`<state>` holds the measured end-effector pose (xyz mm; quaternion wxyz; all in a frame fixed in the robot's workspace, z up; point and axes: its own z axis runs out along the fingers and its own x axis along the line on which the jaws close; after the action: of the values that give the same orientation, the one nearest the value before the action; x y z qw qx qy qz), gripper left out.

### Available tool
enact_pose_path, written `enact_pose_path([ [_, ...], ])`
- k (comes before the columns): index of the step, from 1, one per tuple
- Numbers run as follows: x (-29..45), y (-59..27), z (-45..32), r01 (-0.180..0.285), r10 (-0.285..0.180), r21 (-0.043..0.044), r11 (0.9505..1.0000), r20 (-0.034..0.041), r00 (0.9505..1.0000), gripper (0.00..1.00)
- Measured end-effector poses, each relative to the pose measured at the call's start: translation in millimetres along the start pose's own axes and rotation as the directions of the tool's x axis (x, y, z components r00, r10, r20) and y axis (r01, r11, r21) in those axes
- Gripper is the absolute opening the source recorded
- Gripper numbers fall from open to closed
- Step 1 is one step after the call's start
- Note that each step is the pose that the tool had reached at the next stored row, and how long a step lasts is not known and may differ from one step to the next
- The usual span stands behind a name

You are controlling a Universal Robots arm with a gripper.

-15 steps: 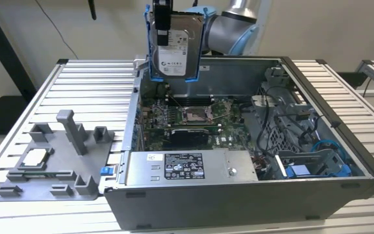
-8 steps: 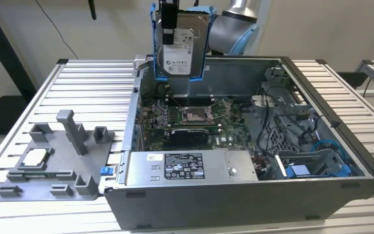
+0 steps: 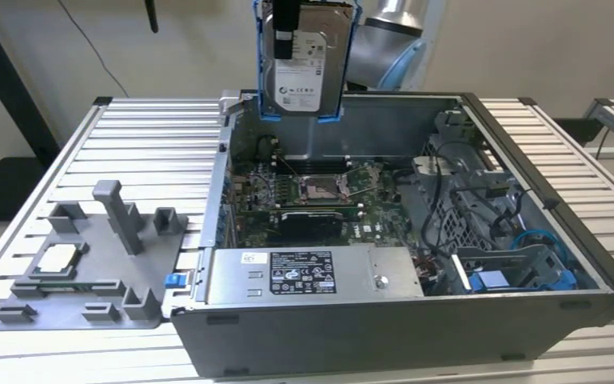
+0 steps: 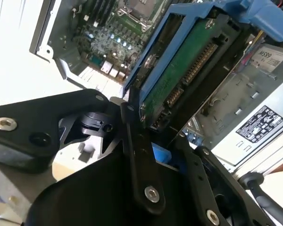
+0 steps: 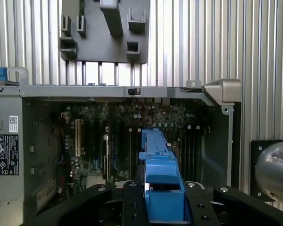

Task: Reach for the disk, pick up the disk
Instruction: 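Pick up the disk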

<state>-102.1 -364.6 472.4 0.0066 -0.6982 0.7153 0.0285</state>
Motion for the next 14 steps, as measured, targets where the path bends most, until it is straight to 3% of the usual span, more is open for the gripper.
enact_pose_path([
  [8,-0.8,-31.4,-1.8,0.000,0.000,-0.0002,1.0000,-0.0004,1.0000,0.00],
  [14,-1.6,-44.7,-11.7,0.000,0.000,-0.0001,1.0000,-0.0002,1.0000,0.00],
])
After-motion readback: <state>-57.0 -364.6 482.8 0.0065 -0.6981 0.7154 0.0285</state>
